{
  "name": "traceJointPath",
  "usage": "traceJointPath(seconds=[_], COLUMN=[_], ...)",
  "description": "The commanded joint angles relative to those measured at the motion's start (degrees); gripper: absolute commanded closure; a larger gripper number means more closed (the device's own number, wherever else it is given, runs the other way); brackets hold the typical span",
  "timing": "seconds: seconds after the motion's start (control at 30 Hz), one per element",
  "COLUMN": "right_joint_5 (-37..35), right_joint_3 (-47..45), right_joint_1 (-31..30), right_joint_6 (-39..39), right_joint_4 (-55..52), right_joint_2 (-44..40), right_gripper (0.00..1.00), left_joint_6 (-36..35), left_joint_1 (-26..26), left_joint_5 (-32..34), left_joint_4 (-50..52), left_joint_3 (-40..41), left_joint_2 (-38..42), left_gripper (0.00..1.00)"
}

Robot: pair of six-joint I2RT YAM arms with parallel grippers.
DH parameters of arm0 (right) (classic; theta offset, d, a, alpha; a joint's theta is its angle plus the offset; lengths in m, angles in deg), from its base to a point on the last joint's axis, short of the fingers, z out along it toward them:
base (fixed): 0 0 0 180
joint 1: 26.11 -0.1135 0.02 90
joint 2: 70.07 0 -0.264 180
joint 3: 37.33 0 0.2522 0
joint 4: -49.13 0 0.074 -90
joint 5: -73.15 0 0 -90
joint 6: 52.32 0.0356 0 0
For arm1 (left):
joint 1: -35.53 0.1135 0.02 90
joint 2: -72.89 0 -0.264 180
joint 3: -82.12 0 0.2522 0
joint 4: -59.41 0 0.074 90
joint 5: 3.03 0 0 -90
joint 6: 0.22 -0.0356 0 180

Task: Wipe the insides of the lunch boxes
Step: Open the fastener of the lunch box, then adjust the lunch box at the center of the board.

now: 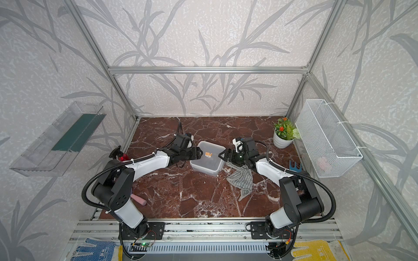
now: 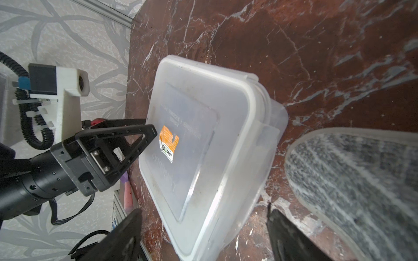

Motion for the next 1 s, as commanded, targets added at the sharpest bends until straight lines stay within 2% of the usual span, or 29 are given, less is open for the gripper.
traceJointPath(seconds=[0.0, 0.13, 0.17, 0.37, 0.63, 0.83, 0.97], right_joint_5=[1.1, -0.7, -1.7, -4.8, -4.4, -5.7, -5.0], right_joint_3=[-0.5, 2.0, 3.0, 7.8, 11.8, 10.4, 9.4], right_joint_1=[0.3, 0.3, 0.2, 0.1, -2.0, -2.0, -2.0], right_joint_6=[0.1, -1.1, -3.5, -7.1, -8.4, -7.8, -7.0], right_joint_4=[-1.0, -6.2, -8.2, -16.0, -20.4, -20.0, -17.7], right_joint_2=[-1.3, -0.8, -0.6, 1.3, 7.2, 7.3, 7.5], right_gripper=[0.09, 0.08, 0.08, 0.07, 0.07, 0.07, 0.06], left_joint_6=[0.4, 2.0, 1.9, 3.5, 8.6, 12.0, 12.9], left_joint_1=[0.1, 1.9, 2.3, 4.2, 4.2, 4.2, 4.1], left_joint_5=[-4.1, -9.7, -10.3, -18.0, -21.1, -22.7, -22.7], left_joint_4=[8.1, 4.6, 4.4, -0.9, -8.1, -12.6, -13.1], left_joint_3=[3.5, 4.5, 4.7, 7.5, 12.7, 15.3, 16.2], left_joint_2=[-1.7, -2.2, -2.3, -3.1, -1.3, -0.8, 0.5], left_gripper=[0.21, 0.16, 0.16, 0.18, 0.24, 0.28, 0.34])
